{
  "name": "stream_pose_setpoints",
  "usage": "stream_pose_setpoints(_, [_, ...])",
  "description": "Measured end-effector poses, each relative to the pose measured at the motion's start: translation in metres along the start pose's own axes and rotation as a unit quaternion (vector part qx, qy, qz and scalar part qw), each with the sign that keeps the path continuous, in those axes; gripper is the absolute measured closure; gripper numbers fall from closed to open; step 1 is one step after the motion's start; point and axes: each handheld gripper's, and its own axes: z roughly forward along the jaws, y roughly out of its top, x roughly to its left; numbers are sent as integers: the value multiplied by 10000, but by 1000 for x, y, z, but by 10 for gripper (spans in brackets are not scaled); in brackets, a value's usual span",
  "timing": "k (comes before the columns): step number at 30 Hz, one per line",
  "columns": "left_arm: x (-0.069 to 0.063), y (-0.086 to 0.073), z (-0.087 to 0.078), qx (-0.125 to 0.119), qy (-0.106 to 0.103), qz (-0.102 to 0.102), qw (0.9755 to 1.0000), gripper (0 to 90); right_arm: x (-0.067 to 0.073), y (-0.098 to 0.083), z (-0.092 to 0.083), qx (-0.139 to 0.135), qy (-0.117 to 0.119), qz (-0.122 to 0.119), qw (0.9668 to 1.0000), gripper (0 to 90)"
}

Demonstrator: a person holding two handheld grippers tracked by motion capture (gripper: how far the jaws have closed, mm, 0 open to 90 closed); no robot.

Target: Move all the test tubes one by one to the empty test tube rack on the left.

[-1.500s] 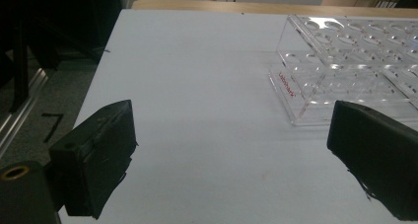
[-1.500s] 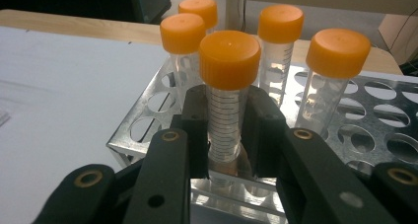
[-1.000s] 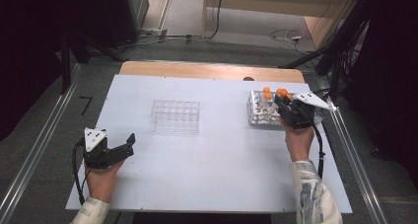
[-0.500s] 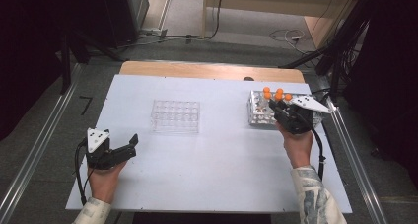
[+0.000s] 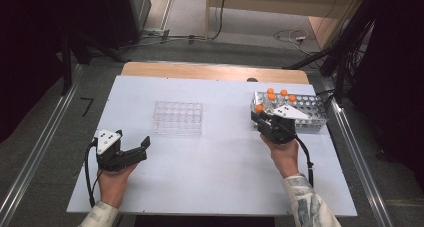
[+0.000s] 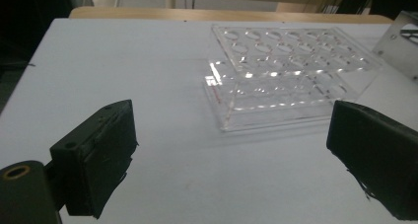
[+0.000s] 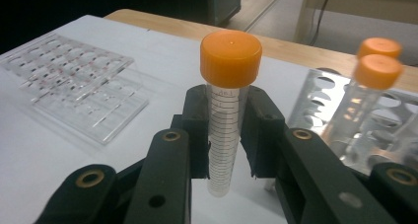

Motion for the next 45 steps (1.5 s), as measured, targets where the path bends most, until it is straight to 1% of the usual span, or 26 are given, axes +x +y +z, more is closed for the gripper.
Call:
stream_pose_setpoints(2, [-4, 3, 3, 16, -85, 19, 10000, 62, 6, -1, 2, 37, 79, -15, 10000, 716])
stream_pose_setpoints(5, [-12, 9, 7, 60, -164, 182, 9997, 66, 15, -3, 6, 90, 167, -133, 9997, 716])
stream_pose_setpoints(6, [-15, 12, 9, 68, -214, 194, 9996, 66, 18, -3, 7, 117, 204, -150, 9996, 716])
stream_pose_setpoints(7, [-15, 12, 9, 68, -214, 194, 9996, 66, 22, -4, 9, 147, 233, -185, 9994, 716])
stream_pose_setpoints(9, [-26, 21, 13, 101, -387, 219, 9990, 65, 28, -5, 12, 189, 297, -249, 9991, 716])
stream_pose_setpoints(10, [-26, 21, 13, 101, -387, 219, 9990, 65, 30, -5, 13, 208, 325, -266, 9989, 716])
stream_pose_setpoints(13, [-36, 31, 18, 120, -549, 319, 9979, 66, 37, -5, 16, 219, 438, -299, 9984, 716])
stream_pose_setpoints(14, [-44, 36, 22, 109, -635, 421, 9970, 74, 39, -5, 17, 234, 486, -289, 9981, 716])
stream_pose_setpoints(15, [-44, 36, 22, 109, -635, 421, 9970, 77, 41, -6, 18, 231, 512, -324, 9979, 716])
stream_pose_setpoints(16, [-51, 41, 26, 130, -716, 487, 9962, 77, 44, -6, 19, 250, 541, -353, 9976, 716])
stream_pose_setpoints(17, [-54, 42, 27, 126, -769, 494, 9957, 77, 47, -6, 20, 262, 572, -375, 9973, 716])
stream_pose_setpoints(18, [-54, 42, 27, 126, -769, 494, 9957, 77, 50, -6, 21, 264, 603, -419, 9969, 716])
stream_pose_setpoints(19, [-58, 44, 29, 134, -823, 506, 9952, 77, 53, -6, 23, 283, 638, -433, 9966, 716])
stream_pose_setpoints(20, [-65, 47, 31, 107, -903, 512, 9945, 77, 56, -7, 24, 296, 661, -458, 9963, 716])
stream_pose_setpoints(21, [-65, 47, 31, 107, -903, 512, 9945, 77, 59, -7, 26, 306, 692, -491, 9959, 716])
stream_pose_setpoints(22, [-70, 50, 33, 84, -978, 532, 9937, 78, 62, -7, 27, 310, 716, -497, 9957, 717])
stream_pose_setpoints(25, [-75, 52, 34, 77, -1067, 525, 9929, 93, 67, -7, 30, 332, 759, -523, 9952, 717])
stream_pose_setpoints(26, [-78, 54, 35, 96, -1139, 509, 9921, 101, 71, -7, 32, 351, 810, -545, 9946, 717])
stream_pose_setpoints(28, [-80, 55, 36, 83, -1179, 493, 9918, 119, 75, -8, 35, 376, 842, -578, 9941, 717])
stream_pose_setpoints(30, [-83, 56, 37, 83, -1216, 529, 9911, 120, 76, -8, 36, 387, 858, -601, 9937, 716])
stream_pose_setpoints(31, [-85, 57, 38, 83, -1274, 532, 9904, 137, 80, -8, 38, 418, 901, -607, 9932, 717])
stream_pose_setpoints(37, [-95, 60, 42, 86, -1511, 597, 9867, 182, 88, -7, 42, 420, 1004, -653, 9919, 716])
stream_pose_setpoints(38, [-97, 60, 43, 79, -1547, 616, 9860, 204, 91, -7, 44, 420, 1057, -659, 9913, 716])
stream_pose_setpoints(41, [-106, 59, 45, 99, -1652, 781, 9831, 235, 97, -7, 45, 419, 1128, -687, 9904, 716])
stream_pose_setpoints(43, [-111, 57, 46, 116, -1681, 899, 9816, 244, 99, -7, 45, 398, 1148, -705, 9901, 717])
stream_pose_setpoints(45, [-115, 56, 47, 118, -1739, 960, 9800, 293, 106, -7, 46, 408, 1214, -738, 9890, 716])
